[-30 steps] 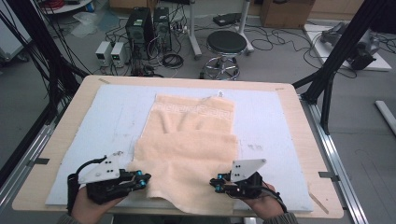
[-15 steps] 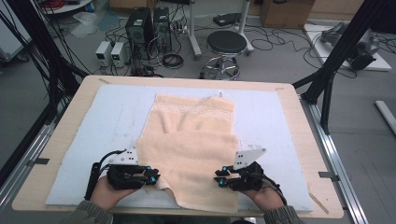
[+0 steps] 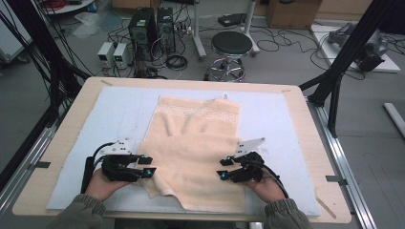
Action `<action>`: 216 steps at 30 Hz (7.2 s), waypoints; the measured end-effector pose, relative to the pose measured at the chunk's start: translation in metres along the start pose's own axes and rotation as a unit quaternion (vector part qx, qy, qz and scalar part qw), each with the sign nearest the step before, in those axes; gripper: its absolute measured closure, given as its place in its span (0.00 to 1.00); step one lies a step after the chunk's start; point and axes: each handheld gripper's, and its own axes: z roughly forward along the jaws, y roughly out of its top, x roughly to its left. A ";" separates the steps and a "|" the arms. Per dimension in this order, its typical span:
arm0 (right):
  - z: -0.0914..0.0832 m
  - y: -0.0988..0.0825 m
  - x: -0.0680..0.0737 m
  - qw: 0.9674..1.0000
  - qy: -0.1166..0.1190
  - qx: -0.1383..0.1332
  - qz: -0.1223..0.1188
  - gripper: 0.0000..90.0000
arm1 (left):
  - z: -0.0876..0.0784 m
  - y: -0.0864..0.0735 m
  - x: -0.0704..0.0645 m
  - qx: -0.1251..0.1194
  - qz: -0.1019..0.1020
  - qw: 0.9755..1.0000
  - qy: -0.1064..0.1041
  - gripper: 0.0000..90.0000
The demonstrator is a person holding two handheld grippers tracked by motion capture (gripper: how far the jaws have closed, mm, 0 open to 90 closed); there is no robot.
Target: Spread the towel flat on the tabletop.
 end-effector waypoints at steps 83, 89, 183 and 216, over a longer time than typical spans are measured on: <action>-0.014 -0.021 0.090 0.996 0.047 0.014 -0.077 0.95 | -0.021 -0.052 -0.082 0.063 0.101 0.991 -0.067 0.95; -0.018 -0.021 0.119 0.991 0.097 0.018 -0.089 0.91 | -0.035 -0.058 -0.100 0.060 0.102 0.988 -0.096 0.95; -0.038 -0.032 0.044 0.999 -0.023 -0.026 -0.017 0.56 | -0.036 -0.030 -0.051 -0.047 0.040 0.998 0.018 0.56; -0.008 -0.042 0.074 0.996 -0.003 0.045 -0.071 0.58 | -0.013 -0.057 -0.059 0.055 0.133 0.989 -0.017 0.93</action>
